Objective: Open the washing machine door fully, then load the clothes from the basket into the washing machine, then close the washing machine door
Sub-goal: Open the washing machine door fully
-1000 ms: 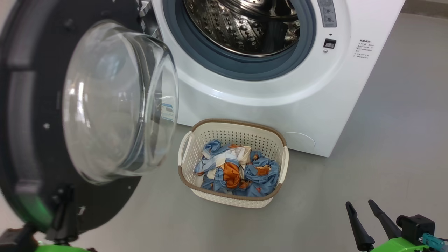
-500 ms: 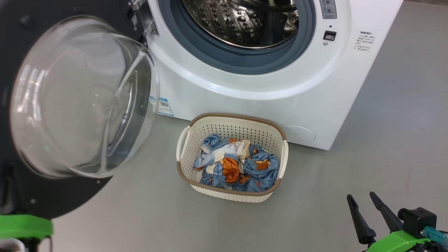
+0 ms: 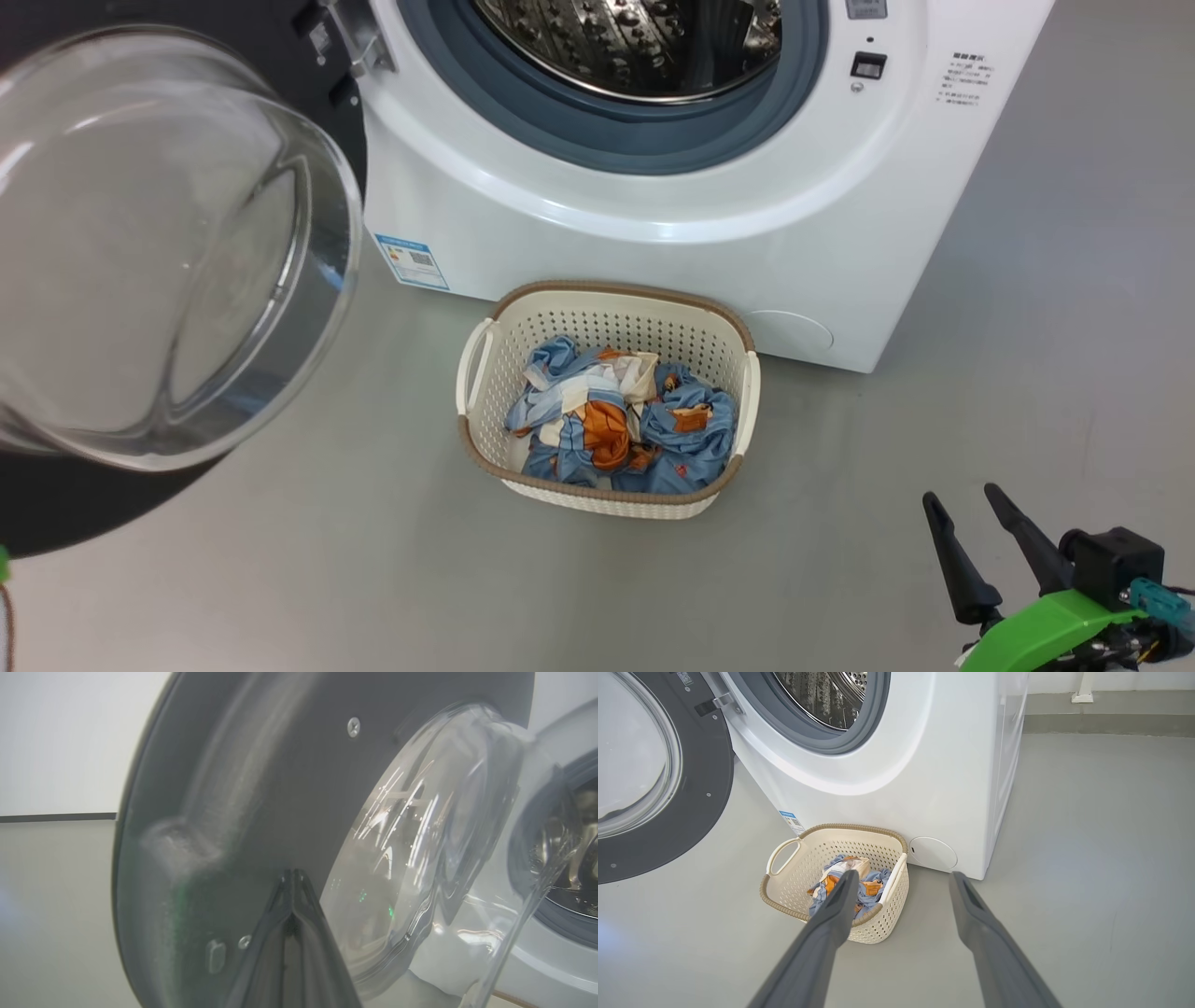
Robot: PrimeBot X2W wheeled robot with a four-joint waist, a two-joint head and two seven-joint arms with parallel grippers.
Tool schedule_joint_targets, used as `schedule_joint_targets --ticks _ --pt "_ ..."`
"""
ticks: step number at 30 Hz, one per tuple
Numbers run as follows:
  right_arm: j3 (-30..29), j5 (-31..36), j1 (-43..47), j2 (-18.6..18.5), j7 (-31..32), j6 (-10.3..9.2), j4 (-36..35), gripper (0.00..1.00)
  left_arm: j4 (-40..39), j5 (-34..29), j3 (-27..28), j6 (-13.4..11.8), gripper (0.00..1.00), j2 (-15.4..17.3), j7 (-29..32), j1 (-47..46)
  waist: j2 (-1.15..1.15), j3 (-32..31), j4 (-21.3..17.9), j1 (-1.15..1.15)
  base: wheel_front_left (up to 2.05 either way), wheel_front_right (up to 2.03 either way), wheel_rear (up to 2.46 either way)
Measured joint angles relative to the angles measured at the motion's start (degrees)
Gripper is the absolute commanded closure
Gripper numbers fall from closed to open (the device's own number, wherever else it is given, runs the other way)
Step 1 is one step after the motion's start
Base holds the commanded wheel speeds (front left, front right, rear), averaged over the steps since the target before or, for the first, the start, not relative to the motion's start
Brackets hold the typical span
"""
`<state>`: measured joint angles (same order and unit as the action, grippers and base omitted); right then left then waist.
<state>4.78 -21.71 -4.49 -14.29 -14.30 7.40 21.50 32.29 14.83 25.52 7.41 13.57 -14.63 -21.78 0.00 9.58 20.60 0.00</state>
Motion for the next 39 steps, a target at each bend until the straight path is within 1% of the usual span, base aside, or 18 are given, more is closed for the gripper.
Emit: schedule_joint_targets --ticks 5,8,13,20,27,39 --pt "0.0 0.4 -1.6 -0.3 0.0 0.00 -0.5 0.00 3.4 -0.8 2.3 0.0 1.00 2.5 0.0 -3.7 0.00 1.4 -0.7 0.00 0.00 0.00 0.00" --pt "0.2 0.6 -1.7 -0.3 0.0 0.00 -0.6 0.00 4.7 -2.6 2.6 0.0 1.00 4.1 0.0 -4.9 0.00 2.3 -1.2 0.00 0.00 0.00 0.00" --pt "0.2 1.0 -2.4 -0.4 0.0 0.00 -0.7 0.00 7.3 -2.9 4.8 0.2 1.00 5.1 0.0 -7.6 0.00 4.1 -1.8 0.00 0.00 0.00 0.00" --pt "0.2 1.5 -5.3 -0.6 0.0 0.00 -1.5 0.00 10.2 -2.8 6.5 0.2 1.00 7.4 0.0 -10.5 0.00 7.1 -2.7 0.00 0.00 0.00 0.00" --pt "0.2 2.0 -6.7 -0.6 0.0 0.00 -1.5 0.00 12.9 -3.0 7.9 0.2 1.00 8.9 -0.1 -12.7 0.00 9.2 -3.5 0.00 0.00 0.00 0.00" --pt "0.2 2.0 -7.3 -0.6 0.0 0.00 -1.1 0.00 14.1 -3.4 8.2 0.2 1.00 9.0 -0.1 -13.4 0.00 8.8 -3.0 0.00 0.00 0.00 0.00"
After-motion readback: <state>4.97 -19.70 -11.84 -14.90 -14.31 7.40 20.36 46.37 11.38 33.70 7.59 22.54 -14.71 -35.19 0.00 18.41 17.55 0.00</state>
